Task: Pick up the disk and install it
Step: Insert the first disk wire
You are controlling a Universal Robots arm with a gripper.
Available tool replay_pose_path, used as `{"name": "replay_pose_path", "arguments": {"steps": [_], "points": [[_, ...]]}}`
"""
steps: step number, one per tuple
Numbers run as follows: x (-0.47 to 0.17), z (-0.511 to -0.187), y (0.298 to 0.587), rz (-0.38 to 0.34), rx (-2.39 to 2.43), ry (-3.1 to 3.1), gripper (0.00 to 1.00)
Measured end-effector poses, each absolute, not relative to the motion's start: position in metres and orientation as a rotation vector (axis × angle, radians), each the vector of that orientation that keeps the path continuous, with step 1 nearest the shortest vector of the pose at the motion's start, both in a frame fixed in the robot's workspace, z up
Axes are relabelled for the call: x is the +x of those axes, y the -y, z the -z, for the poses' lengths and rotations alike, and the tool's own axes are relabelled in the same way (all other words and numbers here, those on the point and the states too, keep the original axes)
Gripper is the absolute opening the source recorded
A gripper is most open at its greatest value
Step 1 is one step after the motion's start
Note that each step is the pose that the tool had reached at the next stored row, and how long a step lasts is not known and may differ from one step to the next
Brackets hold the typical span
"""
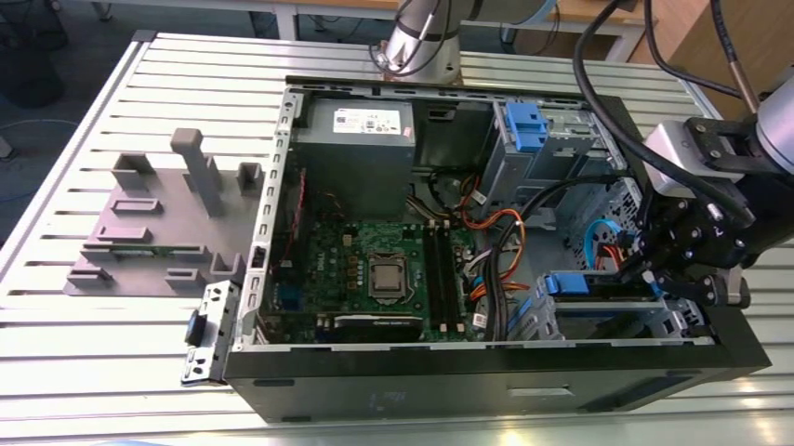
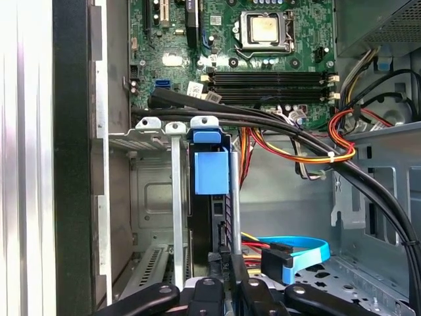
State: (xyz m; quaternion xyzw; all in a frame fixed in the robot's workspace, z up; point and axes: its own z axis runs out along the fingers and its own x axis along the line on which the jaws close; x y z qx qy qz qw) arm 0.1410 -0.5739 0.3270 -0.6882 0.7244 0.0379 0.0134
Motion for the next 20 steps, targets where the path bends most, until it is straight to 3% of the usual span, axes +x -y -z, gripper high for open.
{"name": "replay_pose_path", "arguments": {"steps": [8, 9, 20], "points": [[0.141, -0.326, 0.574, -0.121, -2.143, -2.256, 0.18], [0.141, -0.326, 0.574, -0.12, -2.143, -2.256, 0.24], [0.141, -0.34, 0.574, -0.119, -2.143, -2.256, 0.24]]}}
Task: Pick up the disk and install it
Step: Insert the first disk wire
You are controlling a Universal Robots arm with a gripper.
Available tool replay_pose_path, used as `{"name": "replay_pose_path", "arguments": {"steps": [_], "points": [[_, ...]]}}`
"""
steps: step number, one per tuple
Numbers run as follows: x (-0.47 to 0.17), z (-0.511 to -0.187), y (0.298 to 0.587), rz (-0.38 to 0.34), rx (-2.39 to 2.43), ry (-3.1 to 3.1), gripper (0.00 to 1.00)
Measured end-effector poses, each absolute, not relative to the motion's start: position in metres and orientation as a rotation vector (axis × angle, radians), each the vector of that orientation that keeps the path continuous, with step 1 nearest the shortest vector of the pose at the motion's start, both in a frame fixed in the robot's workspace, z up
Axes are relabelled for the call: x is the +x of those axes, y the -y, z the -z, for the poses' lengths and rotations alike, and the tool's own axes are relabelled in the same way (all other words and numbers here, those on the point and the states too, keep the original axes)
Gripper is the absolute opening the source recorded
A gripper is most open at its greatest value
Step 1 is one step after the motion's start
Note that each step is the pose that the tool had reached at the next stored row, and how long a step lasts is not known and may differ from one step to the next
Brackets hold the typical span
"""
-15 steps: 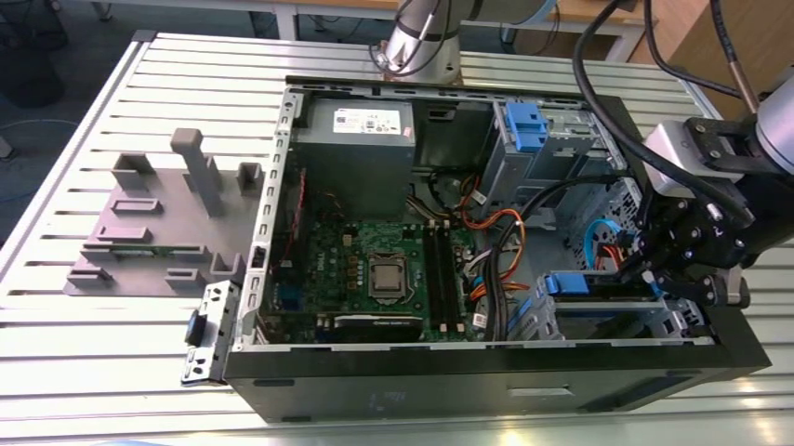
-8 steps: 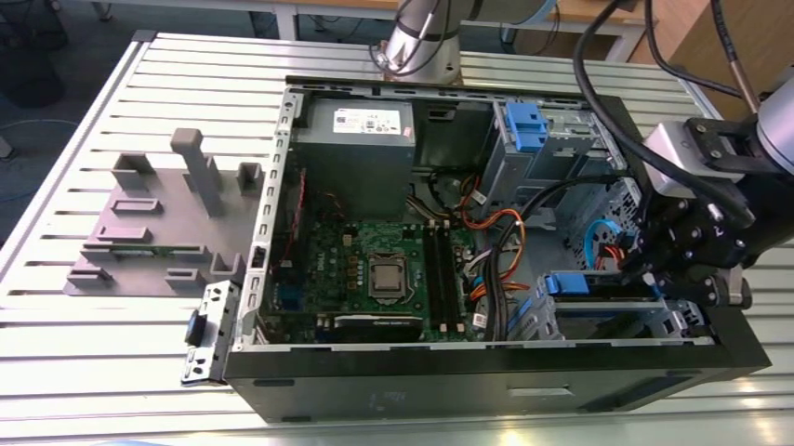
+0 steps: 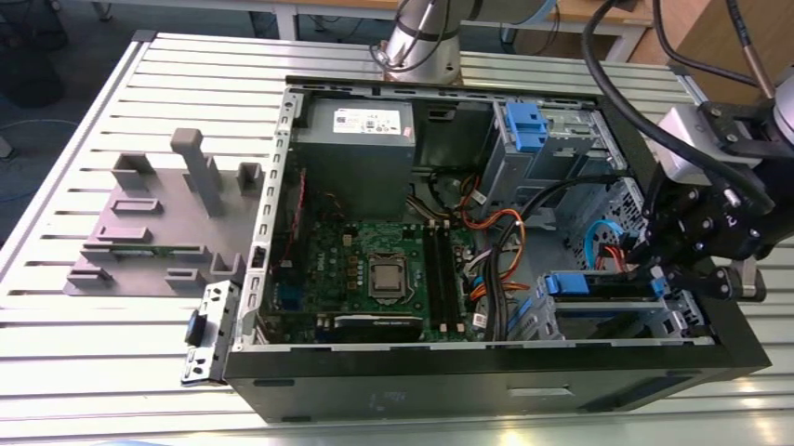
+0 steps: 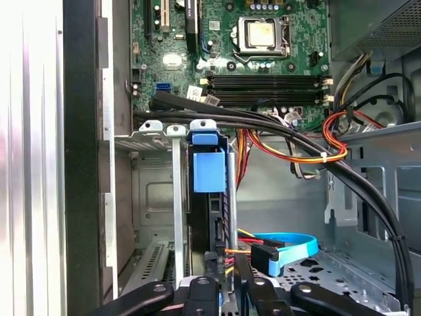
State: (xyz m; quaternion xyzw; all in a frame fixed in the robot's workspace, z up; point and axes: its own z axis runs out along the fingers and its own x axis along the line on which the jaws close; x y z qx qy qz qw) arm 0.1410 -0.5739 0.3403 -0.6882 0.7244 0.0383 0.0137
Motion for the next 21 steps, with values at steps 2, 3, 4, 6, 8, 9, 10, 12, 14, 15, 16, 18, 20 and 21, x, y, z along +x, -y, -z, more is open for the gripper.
{"name": "replay_pose_path", "arguments": {"steps": [2, 3, 4, 6, 8, 9, 10, 12, 14, 15, 16, 18, 20, 21], "points": [[0.141, -0.34, 0.574, -0.12, -2.143, -2.256, 0.23], [0.141, -0.341, 0.574, -0.12, -2.144, -2.256, 0.23], [0.142, -0.341, 0.574, -0.122, -2.144, -2.257, 0.16], [0.144, -0.34, 0.575, -0.13, -2.146, -2.259, 0.11], [0.147, -0.34, 0.576, -0.138, -2.147, -2.261, 0.11], [0.148, -0.34, 0.576, -0.14, -2.147, -2.261, 0.11], [0.148, -0.34, 0.576, -0.141, -2.147, -2.26, 0.11], [0.148, -0.34, 0.576, -0.143, -2.146, -2.26, 0.11], [0.148, -0.344, 0.576, -0.144, -2.146, -2.259, 0.11], [0.148, -0.346, 0.576, -0.144, -2.146, -2.259, 0.11], [0.148, -0.348, 0.576, -0.144, -2.146, -2.259, 0.11], [0.149, -0.352, 0.576, -0.144, -2.146, -2.259, 0.11], [0.149, -0.355, 0.576, -0.144, -2.146, -2.259, 0.11], [0.149, -0.356, 0.576, -0.145, -2.145, -2.259, 0.11]]}}
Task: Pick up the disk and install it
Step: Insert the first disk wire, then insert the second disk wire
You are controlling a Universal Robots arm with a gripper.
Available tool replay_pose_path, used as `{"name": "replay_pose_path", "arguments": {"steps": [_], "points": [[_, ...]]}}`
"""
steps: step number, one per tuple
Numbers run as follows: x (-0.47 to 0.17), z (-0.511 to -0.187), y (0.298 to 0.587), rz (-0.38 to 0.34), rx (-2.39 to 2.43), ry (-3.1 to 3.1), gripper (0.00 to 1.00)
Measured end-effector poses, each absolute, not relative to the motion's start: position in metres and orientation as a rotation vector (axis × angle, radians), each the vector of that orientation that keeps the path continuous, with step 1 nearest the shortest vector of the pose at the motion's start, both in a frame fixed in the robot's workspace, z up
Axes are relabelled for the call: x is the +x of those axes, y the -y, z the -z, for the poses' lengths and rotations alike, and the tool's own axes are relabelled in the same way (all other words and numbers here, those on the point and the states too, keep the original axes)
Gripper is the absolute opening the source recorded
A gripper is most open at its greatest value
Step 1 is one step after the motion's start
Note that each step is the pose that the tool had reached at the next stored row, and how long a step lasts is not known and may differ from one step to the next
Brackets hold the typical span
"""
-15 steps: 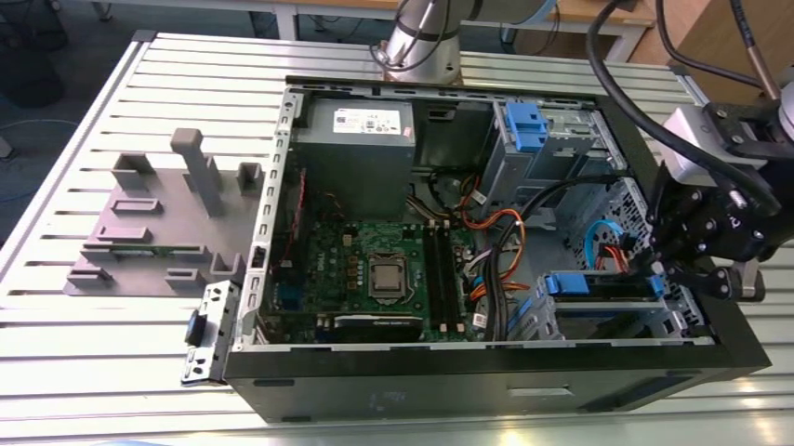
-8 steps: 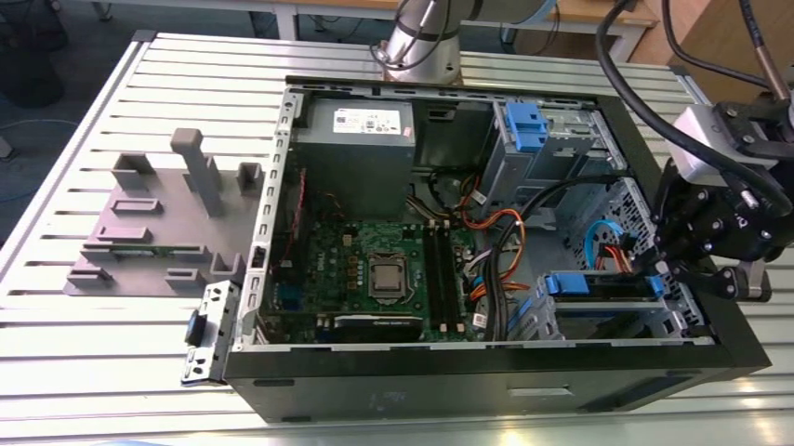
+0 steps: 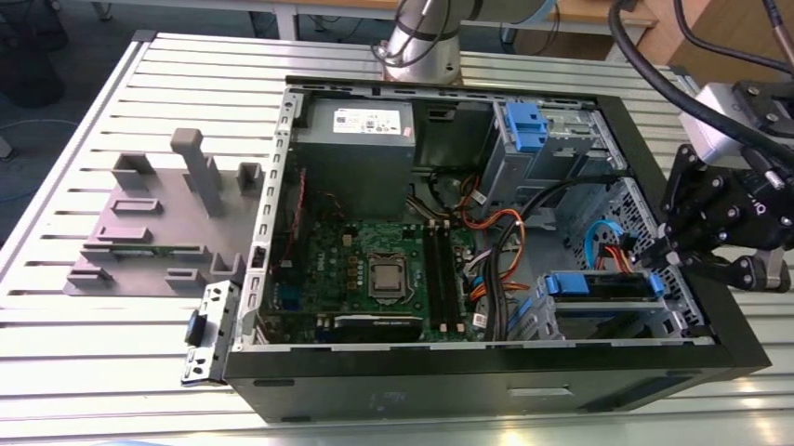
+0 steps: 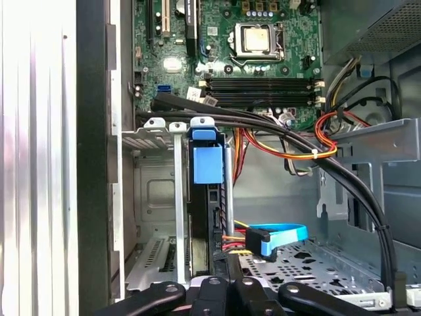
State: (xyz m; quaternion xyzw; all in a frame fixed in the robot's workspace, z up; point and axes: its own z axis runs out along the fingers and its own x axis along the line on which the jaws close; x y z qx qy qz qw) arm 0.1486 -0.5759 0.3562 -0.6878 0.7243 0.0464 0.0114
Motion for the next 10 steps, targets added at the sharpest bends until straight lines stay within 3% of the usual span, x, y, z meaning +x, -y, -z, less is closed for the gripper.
{"name": "replay_pose_path", "arguments": {"steps": [10], "points": [[0.1487, -0.3577, 0.5759, -0.145, -2.146, -2.259, 0.11]]}}
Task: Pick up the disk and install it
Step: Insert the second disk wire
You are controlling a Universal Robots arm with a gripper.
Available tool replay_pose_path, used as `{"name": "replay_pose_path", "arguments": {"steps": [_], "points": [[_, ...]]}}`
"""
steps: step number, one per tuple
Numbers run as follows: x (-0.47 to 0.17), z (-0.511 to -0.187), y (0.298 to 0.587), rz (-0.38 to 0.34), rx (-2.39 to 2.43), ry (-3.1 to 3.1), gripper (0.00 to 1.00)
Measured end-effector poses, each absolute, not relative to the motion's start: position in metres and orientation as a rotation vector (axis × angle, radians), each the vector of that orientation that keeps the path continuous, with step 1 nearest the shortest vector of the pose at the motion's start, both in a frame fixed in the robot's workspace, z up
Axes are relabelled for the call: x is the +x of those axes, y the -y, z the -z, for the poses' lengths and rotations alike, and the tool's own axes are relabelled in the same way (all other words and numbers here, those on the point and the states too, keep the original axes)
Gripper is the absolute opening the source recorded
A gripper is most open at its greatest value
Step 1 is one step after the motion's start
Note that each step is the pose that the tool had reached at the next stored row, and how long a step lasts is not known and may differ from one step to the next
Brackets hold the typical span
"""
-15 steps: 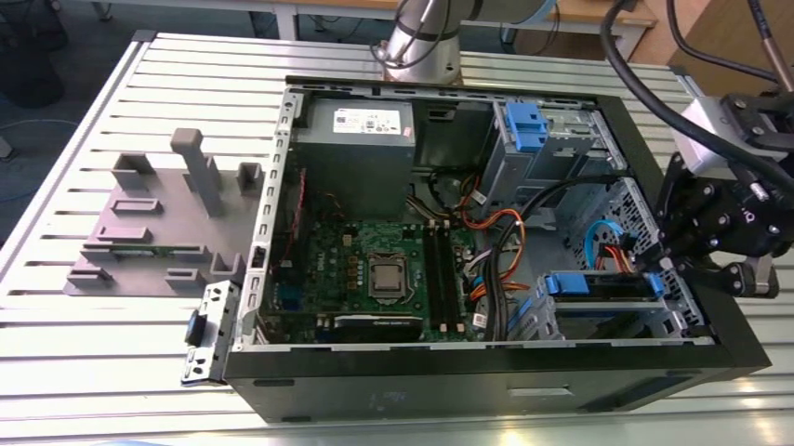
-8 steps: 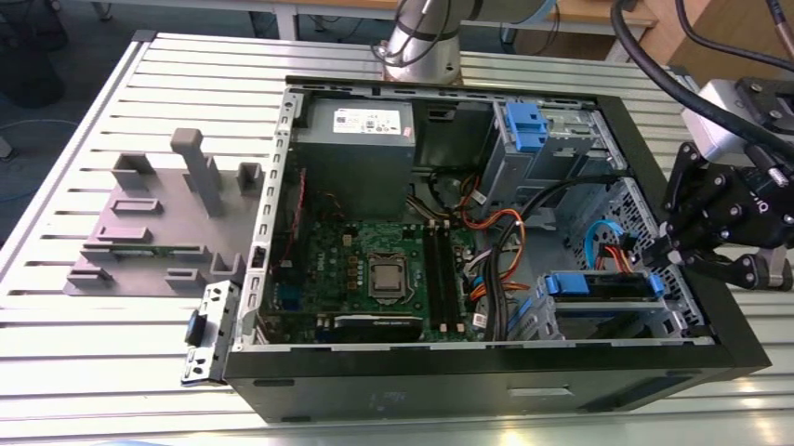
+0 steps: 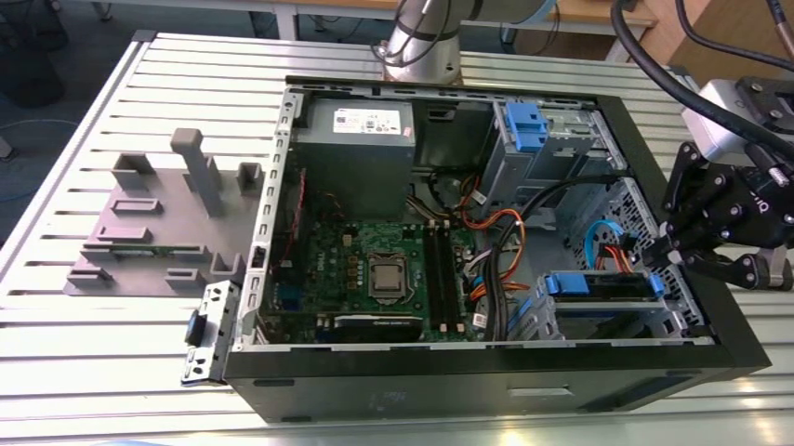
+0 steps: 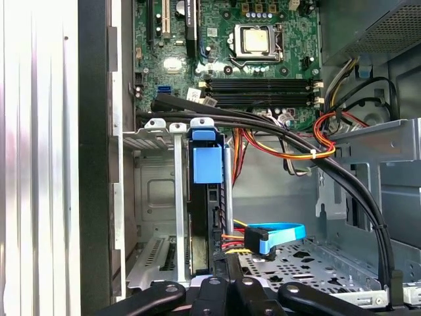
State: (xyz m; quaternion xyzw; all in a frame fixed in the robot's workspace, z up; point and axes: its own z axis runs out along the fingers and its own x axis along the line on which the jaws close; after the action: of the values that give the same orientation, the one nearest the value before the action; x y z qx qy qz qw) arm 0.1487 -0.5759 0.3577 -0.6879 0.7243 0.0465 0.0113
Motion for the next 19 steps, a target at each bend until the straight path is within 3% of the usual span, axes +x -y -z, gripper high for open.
{"name": "replay_pose_path", "arguments": {"steps": [7, 10, 12, 13, 19], "points": [[0.1487, -0.3577, 0.5759, -0.145, -2.146, -2.259, 0.11], [0.1488, -0.3577, 0.5759, -0.145, -2.146, -2.259, 0.29], [0.1488, -0.3577, 0.5759, -0.145, -2.146, -2.259, 0.29], [0.1488, -0.3577, 0.5759, -0.145, -2.146, -2.259, 0.36], [0.1488, -0.3577, 0.5759, -0.145, -2.146, -2.259, 0.36]]}}
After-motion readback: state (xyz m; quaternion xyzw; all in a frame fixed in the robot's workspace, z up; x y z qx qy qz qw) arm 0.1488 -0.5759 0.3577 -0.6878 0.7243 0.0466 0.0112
